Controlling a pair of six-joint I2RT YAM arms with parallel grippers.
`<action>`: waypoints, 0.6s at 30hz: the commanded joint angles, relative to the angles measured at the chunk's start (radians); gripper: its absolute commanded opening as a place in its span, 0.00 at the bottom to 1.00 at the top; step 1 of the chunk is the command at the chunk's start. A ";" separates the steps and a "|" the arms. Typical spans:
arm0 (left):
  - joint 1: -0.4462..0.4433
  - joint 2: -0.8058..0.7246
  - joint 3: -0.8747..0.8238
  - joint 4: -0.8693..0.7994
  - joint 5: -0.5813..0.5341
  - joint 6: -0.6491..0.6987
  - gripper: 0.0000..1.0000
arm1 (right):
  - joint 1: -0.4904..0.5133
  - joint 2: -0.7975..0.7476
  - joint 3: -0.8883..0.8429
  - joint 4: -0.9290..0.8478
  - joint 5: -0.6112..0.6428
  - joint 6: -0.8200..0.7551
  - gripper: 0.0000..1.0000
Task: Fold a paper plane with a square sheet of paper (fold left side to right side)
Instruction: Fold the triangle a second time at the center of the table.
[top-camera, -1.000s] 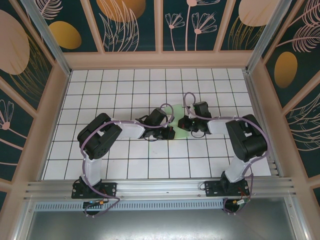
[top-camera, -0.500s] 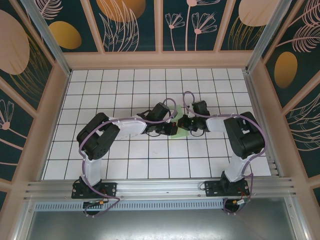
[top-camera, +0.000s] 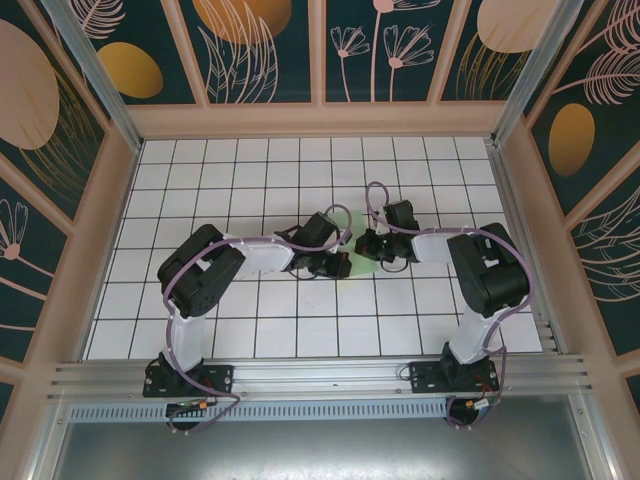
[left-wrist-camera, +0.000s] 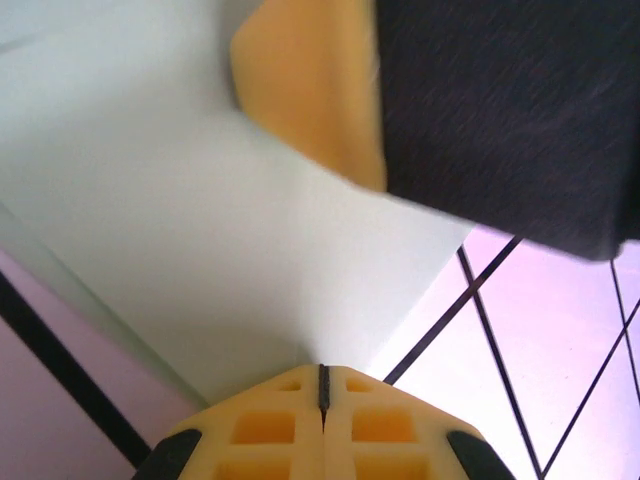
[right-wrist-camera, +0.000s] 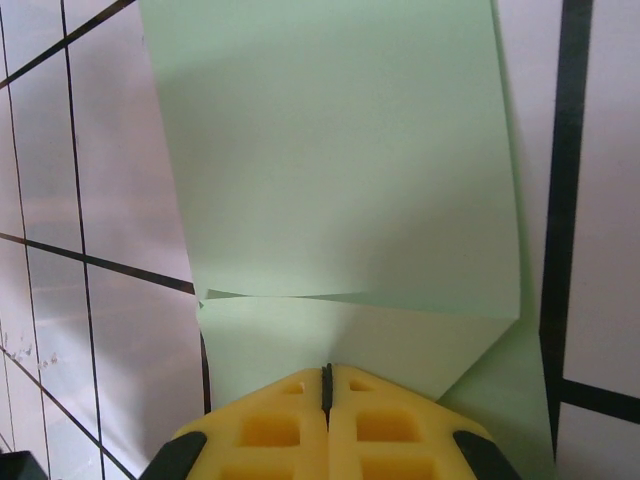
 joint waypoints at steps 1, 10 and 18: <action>-0.001 0.008 -0.024 -0.014 0.007 0.011 0.01 | 0.001 0.049 0.004 -0.074 0.049 -0.016 0.00; 0.000 -0.017 -0.086 -0.039 -0.020 0.017 0.01 | 0.001 0.049 0.014 -0.091 0.057 -0.022 0.00; -0.001 -0.068 -0.128 -0.068 -0.029 0.029 0.01 | 0.003 0.049 0.017 -0.103 0.062 -0.028 0.00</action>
